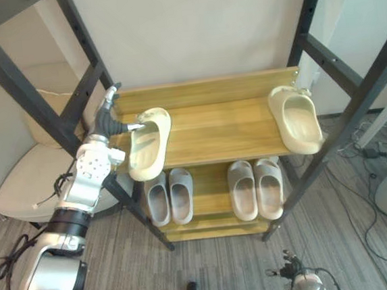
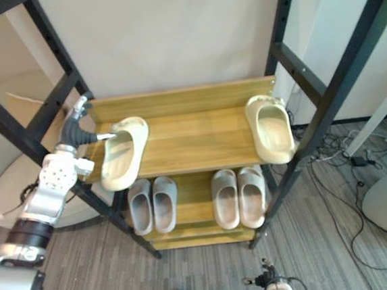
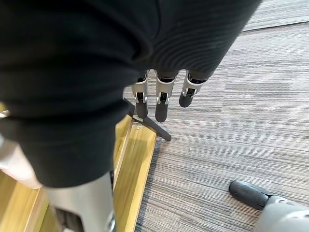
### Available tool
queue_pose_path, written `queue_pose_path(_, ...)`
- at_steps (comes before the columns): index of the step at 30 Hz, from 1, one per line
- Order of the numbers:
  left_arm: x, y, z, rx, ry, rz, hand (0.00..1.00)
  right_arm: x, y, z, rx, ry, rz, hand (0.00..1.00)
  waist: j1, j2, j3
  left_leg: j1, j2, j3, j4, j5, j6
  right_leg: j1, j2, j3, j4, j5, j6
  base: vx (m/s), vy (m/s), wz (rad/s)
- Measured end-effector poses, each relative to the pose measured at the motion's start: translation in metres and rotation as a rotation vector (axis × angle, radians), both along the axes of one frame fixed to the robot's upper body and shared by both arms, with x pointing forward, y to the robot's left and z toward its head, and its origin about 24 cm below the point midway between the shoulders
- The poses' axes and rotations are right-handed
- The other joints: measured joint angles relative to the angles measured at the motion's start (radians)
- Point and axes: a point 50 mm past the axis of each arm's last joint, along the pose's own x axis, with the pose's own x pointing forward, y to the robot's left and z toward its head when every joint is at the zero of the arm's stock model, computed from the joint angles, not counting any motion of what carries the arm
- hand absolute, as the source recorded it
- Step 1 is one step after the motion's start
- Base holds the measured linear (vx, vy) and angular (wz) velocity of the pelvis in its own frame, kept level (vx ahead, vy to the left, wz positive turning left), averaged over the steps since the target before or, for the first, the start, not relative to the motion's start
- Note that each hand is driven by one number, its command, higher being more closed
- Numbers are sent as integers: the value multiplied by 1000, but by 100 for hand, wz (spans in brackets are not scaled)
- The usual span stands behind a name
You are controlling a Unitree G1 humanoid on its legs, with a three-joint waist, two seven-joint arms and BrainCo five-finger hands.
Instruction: Organize the slippers on the shoe rack
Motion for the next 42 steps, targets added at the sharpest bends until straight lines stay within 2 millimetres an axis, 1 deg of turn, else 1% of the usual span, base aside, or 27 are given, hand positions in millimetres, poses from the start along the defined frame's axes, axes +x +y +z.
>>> queue_pose_path(1, 1, -1, 1, -2, -3, 1, 0, 0, 0, 0, 0, -1, 0, 0, 2, 5, -2, -12, 3, -2, 0, 2, -4, -15, 2, 3, 6, 0, -1, -37, -15, -2)
queue_pose_path(3, 3, -1, 1, 6, -1, 7, 0, 0, 2, -1, 5, 2, -2, 0, 4, 5, -1, -33, 6, -3, 3, 6, -8, -40, 8, 8, 14, 2, -3, -23, -15, -4)
queue_pose_path(4, 3, -1, -2, 7, 13, 12, 0, -1, 2, -1, 8, 3, -3, 0, 4, 5, 0, -34, 7, -2, 4, 6, -8, -43, 10, 12, 15, 2, -3, -8, -16, -9)
queue_pose_path(6, 7, 1, -16, -14, 77, 40, 0, 1, 5, -1, 14, -2, -4, 0, 1, 2, 2, -36, 10, 5, 4, 6, -8, -58, 13, 25, 28, 2, -5, 0, -12, -20)
queue_pose_path(7, 9, 2, -18, -19, 91, 52, 0, 2, 6, 0, 17, -9, -3, 0, -1, 2, 2, -42, 13, 15, 4, 6, -8, -68, 15, 33, 27, 2, -5, 10, -8, -26)
queue_pose_path(9, 15, 1, -1, -16, 53, 58, 0, 1, 8, 0, 22, -17, -6, 0, -1, -1, 9, -54, 15, 22, 5, 6, -9, -84, 17, 40, 27, 5, -7, 45, -6, -15)
queue_pose_path(11, 17, 1, 0, -13, 52, 65, 0, 3, 11, 1, 30, -24, -6, 0, -16, -6, 13, -54, 14, 28, 5, 9, -13, -87, 17, 48, 26, 11, -3, 76, -4, -10)
queue_pose_path(12, 17, 1, 3, -15, 44, 62, 0, 3, 12, 1, 30, -25, -7, 0, -19, -8, 14, -54, 11, 33, 5, 10, -9, -87, 17, 53, 25, 12, -5, 107, 5, -9)
queue_pose_path(13, 17, 2, 5, -13, 36, 61, 0, 3, 10, 1, 26, -25, -14, 0, -16, -7, 14, -51, 9, 38, 5, 12, -7, -86, 16, 56, 24, 18, -13, 108, 7, -7)
queue_pose_path(15, 17, 2, 6, -15, 33, 66, 0, 4, 10, 1, 24, -31, -26, 0, -16, -6, 15, -48, 7, 45, 5, 12, -6, -83, 14, 58, 23, 20, -13, 87, 6, -6)
queue_pose_path(16, 18, 1, 8, -15, 26, 65, 0, 7, 9, 2, 25, -42, -37, 0, -17, -7, 16, -49, 6, 47, 5, 12, -6, -82, 14, 58, 19, 23, -13, 68, 3, -5)
queue_pose_path(18, 19, 1, 7, -5, 26, 79, 0, 13, 9, 5, 21, -63, -41, 0, -24, -7, 17, -49, 5, 48, 5, 12, -6, -76, 14, 59, 4, 31, -12, 38, 1, -6)
queue_pose_path(20, 21, 1, 9, 11, 23, 88, 0, 15, 7, 6, 16, -71, -51, 0, -26, -3, 23, -47, 5, 48, 5, 12, -6, -67, 14, 60, -10, 38, -12, 0, 0, 0)
queue_pose_path(21, 22, 2, 9, 18, 30, 94, 100, 15, 7, 6, 15, -72, -52, 0, -26, -1, 26, -47, 6, 48, 5, 12, -6, -68, 14, 60, -10, 40, -13, 0, 0, 0)
queue_pose_path(26, 28, 0, 15, 106, 32, 107, 100, 15, 6, 6, 18, -74, -61, 0, -33, 3, 42, -47, 7, 52, 5, 12, -6, -72, 15, 66, -18, 44, -13, -44, 3, -6)
queue_pose_path(29, 30, 1, 19, 130, 28, 117, 100, 15, 6, 6, 29, -77, -77, 0, -35, 6, 51, -47, 7, 62, 5, 6, -7, -72, 15, 74, -29, 53, -10, -19, 9, -10)
queue_pose_path(32, 29, 6, 21, 139, 23, 130, 100, 15, 6, 6, 29, -79, -77, 0, -41, 7, 53, -48, 5, 77, 5, 7, -3, -78, 13, 90, -30, 58, -7, 20, 8, -16)
queue_pose_path(37, 29, 5, 23, 122, 18, 122, 100, 13, 6, 5, 29, -74, -80, 0, -45, 7, 53, -43, 3, 72, 5, 8, -3, -62, 12, 86, -44, 64, -7, 55, -4, 3)
queue_pose_path(40, 29, 5, 22, 122, 20, 121, 100, 19, 6, 8, 33, -94, -79, 0, -46, 9, 54, -41, 3, 70, 5, 8, -3, -60, 12, 85, -44, 64, -7, 0, 0, 0)
queue_pose_path(42, 29, 4, 22, 120, 20, 120, 100, 20, 6, 8, 35, -96, -81, 0, -47, 9, 55, -41, 2, 68, 5, 8, -3, -59, 12, 84, -44, 64, -7, -2, 0, 2)
